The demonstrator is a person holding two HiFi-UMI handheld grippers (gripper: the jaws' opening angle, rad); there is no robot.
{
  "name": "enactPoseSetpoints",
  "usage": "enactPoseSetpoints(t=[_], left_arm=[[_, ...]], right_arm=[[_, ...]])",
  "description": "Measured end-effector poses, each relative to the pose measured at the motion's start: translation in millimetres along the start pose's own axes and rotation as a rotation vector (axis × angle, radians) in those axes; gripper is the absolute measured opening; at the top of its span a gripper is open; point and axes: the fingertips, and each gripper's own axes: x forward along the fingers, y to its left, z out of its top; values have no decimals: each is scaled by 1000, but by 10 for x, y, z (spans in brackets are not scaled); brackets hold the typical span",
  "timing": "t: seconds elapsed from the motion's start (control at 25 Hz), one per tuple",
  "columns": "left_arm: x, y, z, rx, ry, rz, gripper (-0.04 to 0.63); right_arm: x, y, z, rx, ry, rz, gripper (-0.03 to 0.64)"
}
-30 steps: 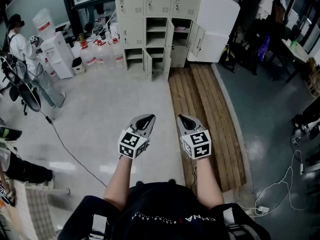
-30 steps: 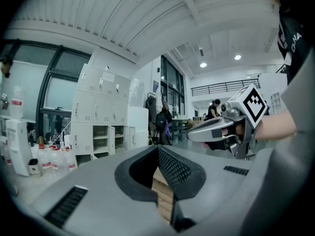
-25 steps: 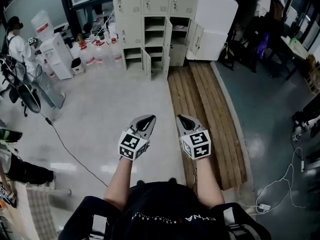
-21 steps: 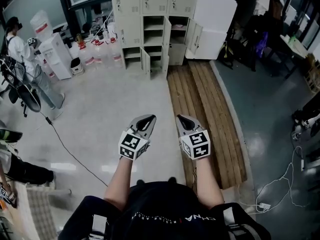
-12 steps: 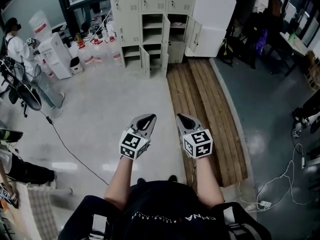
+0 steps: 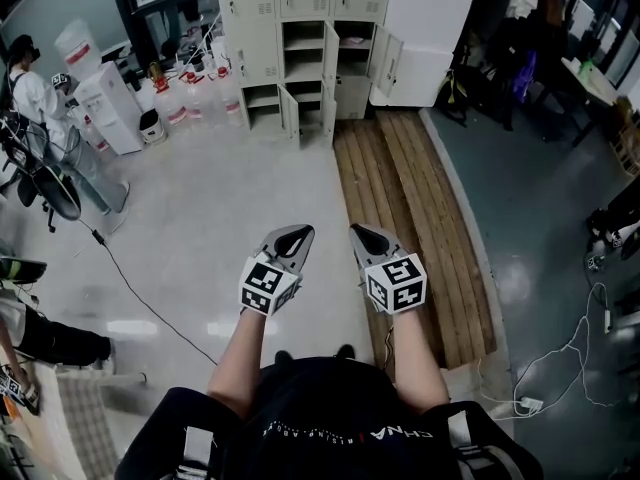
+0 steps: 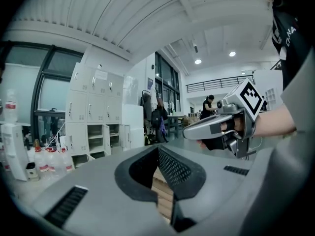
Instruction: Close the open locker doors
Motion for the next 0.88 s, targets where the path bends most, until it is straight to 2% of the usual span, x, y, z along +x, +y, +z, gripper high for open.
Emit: enactPoseSetpoints(t=[0.44, 0.64, 0.88], left_arm=[[306, -193, 3, 20, 26, 12, 20], [492, -259, 1, 32, 33, 59, 20], [629, -272, -2, 2, 33, 148, 20]], right_arm=[[-158, -352, -97, 6, 4, 1, 32], [-233, -606, -174, 3, 7, 11, 32], [-284, -918, -262, 11, 14, 29, 32]])
